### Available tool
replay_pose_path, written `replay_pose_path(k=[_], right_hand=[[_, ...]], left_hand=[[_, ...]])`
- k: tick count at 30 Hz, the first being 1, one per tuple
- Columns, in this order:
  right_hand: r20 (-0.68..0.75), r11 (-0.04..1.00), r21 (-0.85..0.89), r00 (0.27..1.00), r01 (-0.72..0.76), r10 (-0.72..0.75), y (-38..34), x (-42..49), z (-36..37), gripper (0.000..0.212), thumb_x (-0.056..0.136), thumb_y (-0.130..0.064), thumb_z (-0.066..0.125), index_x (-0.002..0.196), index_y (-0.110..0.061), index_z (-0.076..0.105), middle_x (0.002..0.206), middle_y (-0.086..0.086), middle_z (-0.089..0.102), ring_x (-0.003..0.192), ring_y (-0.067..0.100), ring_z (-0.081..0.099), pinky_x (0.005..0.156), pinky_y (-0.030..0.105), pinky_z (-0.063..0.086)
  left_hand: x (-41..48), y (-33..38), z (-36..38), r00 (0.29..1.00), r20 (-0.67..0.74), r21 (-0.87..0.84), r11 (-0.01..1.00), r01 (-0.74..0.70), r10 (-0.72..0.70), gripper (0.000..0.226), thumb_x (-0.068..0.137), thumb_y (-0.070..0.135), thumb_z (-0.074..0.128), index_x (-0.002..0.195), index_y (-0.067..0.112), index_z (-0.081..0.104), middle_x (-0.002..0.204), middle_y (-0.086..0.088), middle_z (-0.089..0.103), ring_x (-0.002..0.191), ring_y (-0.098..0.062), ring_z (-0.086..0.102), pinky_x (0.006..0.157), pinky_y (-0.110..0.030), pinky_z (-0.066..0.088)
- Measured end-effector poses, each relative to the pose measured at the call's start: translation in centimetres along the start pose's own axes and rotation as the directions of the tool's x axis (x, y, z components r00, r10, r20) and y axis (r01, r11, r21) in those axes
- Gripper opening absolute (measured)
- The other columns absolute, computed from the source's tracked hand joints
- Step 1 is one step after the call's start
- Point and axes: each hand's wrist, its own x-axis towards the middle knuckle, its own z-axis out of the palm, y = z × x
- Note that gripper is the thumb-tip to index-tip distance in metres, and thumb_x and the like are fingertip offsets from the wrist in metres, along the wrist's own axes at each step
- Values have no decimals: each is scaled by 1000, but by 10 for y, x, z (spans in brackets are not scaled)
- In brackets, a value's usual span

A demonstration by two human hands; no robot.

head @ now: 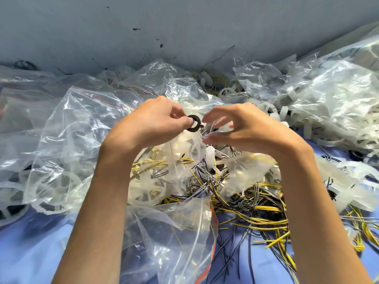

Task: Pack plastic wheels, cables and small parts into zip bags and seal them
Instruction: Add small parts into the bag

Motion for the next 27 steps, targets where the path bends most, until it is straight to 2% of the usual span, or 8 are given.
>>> replay_pose_path(k=[4, 9, 13, 15, 19, 22, 24, 27], right_hand=[[13, 981, 178, 996, 81, -85, -15, -1, 6, 36, 80, -32, 73, 113, -19, 64, 90, -4, 71, 77, 8, 68, 71, 25, 55], [-99, 988, 101, 990, 115, -105, -14, 4, 10, 21, 83, -24, 71, 103, -15, 70, 77, -4, 66, 68, 10, 64, 65, 27, 52], [-171, 990, -130, 985, -58, 35, -3, 7, 12, 20, 82, -38, 70, 96, -23, 70, 83, -2, 68, 78, 20, 64, 74, 39, 54], [-186, 989, -128, 981, -74, 50, -5, 8, 14, 21, 82, -41, 69, 94, -24, 70, 86, 1, 69, 81, 21, 64, 75, 40, 54], [-37, 994, 56, 995, 99, -97, -16, 7, 17, 22, 83, -25, 71, 104, -20, 70, 88, -4, 70, 77, 7, 64, 77, 34, 53], [146, 981, 134, 976, 141, -160, -23, 4, 22, 33, 89, -11, 62, 122, -13, 62, 110, -4, 69, 93, 6, 66, 85, 30, 52], [165, 980, 132, 972, 147, -168, -23, 4, 23, 34, 91, -9, 59, 125, -13, 61, 118, -4, 67, 98, 4, 65, 88, 29, 51], [156, 976, 153, 971, 157, -181, -23, 4, 20, 36, 90, -8, 59, 123, -22, 63, 109, -14, 68, 94, -5, 63, 86, 20, 52]], left_hand=[[-2, 0, 1, 1000, 18, 0, 1000, -23, 23, 21, 87, 39, 61, 81, 22, 72, 66, 11, 60, 60, 3, 50, 51, -13, 35], [-5, 0, -2, 999, 22, -68, 997, -28, 30, 15, 85, 38, 65, 81, 26, 74, 70, 8, 64, 58, 3, 51, 50, -10, 34], [-8, 1, -4, 997, -35, -54, 996, -65, 63, 11, 87, 28, 65, 95, 26, 74, 63, 11, 53, 53, 14, 46, 48, -3, 31], [-8, 4, -3, 995, -68, -35, 997, -69, 66, 19, 89, 21, 61, 106, 24, 71, 65, 13, 50, 54, 18, 44, 51, -2, 32], [-10, 10, -6, 990, -120, -38, 996, -85, 80, 28, 87, 10, 56, 105, 23, 71, 52, 11, 46, 51, 12, 45, 48, -5, 32], [-12, 9, -11, 987, -152, -74, 995, -64, 52, 27, 86, 9, 56, 101, 24, 73, 43, 23, 48, 46, 13, 44, 45, -4, 31], [-13, 8, -14, 983, -180, -99, 994, -53, 34, 26, 85, 11, 58, 100, 25, 73, 41, 28, 46, 45, 13, 44, 44, -4, 30], [-14, 8, -16, 980, -196, -127, 991, -52, 27, 25, 85, 11, 58, 97, 27, 73, 39, 30, 44, 43, 13, 44, 42, -4, 30]])
